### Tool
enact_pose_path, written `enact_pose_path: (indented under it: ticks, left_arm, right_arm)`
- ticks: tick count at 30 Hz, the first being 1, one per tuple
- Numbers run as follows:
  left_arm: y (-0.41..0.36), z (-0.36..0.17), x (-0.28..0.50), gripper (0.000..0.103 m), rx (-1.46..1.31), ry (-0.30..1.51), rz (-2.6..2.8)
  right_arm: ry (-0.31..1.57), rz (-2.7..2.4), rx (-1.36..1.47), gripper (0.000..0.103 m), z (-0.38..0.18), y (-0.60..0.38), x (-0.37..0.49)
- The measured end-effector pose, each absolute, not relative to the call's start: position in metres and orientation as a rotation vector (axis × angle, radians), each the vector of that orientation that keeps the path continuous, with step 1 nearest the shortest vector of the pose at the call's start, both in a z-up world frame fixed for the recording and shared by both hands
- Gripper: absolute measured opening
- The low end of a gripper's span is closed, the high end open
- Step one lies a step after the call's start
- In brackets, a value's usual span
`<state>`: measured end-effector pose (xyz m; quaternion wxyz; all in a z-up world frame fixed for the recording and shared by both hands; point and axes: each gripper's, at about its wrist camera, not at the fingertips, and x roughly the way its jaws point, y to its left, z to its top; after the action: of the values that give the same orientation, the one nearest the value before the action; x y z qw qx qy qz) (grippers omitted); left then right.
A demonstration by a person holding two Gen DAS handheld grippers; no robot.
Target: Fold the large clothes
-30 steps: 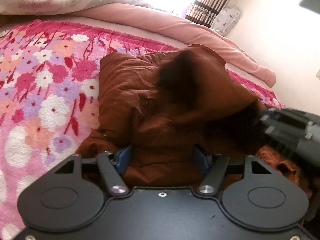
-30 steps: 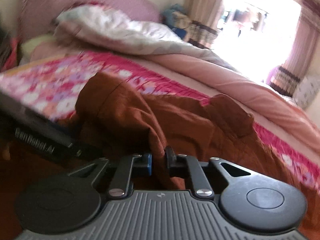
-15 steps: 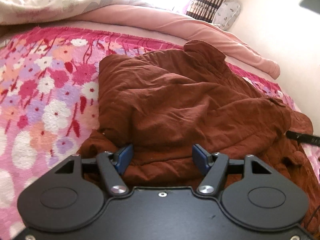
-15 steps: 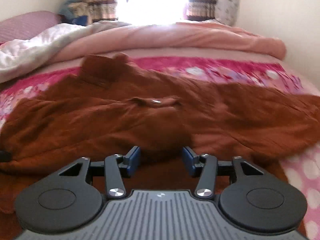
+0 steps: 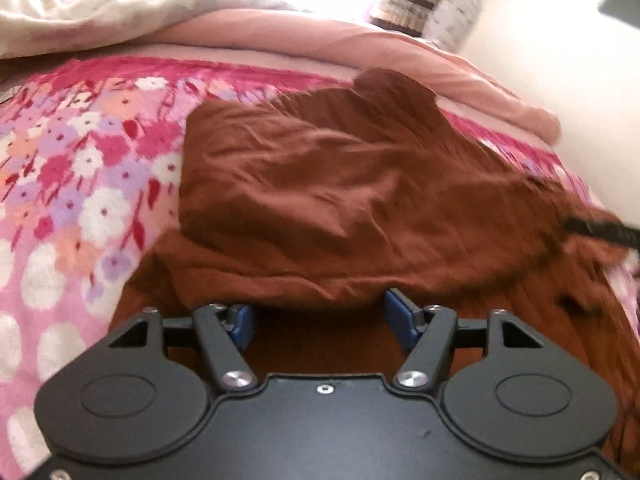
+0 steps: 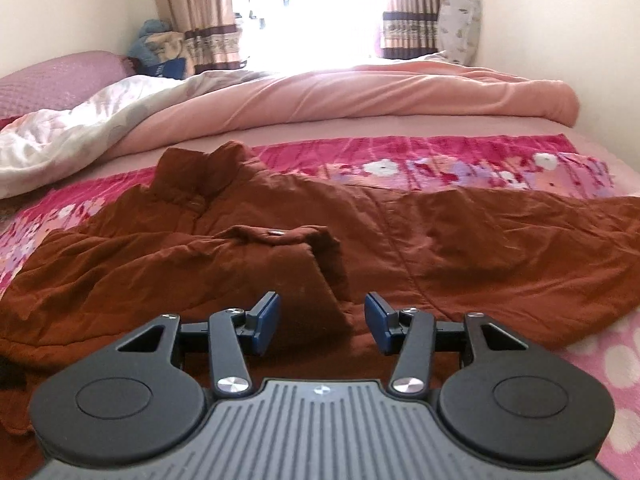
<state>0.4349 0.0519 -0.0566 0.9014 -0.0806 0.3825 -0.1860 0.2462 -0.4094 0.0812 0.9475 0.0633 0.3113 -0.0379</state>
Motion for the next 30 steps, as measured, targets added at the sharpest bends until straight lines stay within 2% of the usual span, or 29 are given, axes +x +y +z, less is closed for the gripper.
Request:
enact_pose_path:
  ticks: [7,20,22,24,27,28,30]
  left_arm:
    - [0.037,-0.063,0.457,0.069,-0.140,0.743,-0.325]
    - [0.067,-0.065,0.444,0.069,-0.136,0.639,-0.107]
    - [0.069,-0.064,0.443,0.066,-0.120,0.641,-0.093]
    - [0.074,-0.064,0.443,0.057,-0.126,0.635,-0.079]
    - [0.078,-0.070,0.442,0.056,-0.108,0.657,-0.103]
    - [0.078,-0.070,0.440,0.056,-0.097,0.654,-0.106]
    - [0.076,-0.067,0.436,0.056,-0.092,0.656,-0.113]
  right_arm:
    - [0.610,-0.053,0.147,0.058,0.077,-0.420,0.256]
    - [0.609,-0.016,0.162,0.060,0.072,-0.422,0.259]
    - [0.608,0.015,0.163,0.060,0.074,-0.417,0.258]
    - [0.603,0.043,0.149,0.060,0.076,-0.410,0.257]
    - [0.611,0.062,0.109,0.059,0.076,-0.397,0.259]
    - [0.625,0.059,0.085,0.053,0.073,-0.392,0.261]
    - [0.640,0.047,0.038,0.050,0.067,-0.385,0.265]
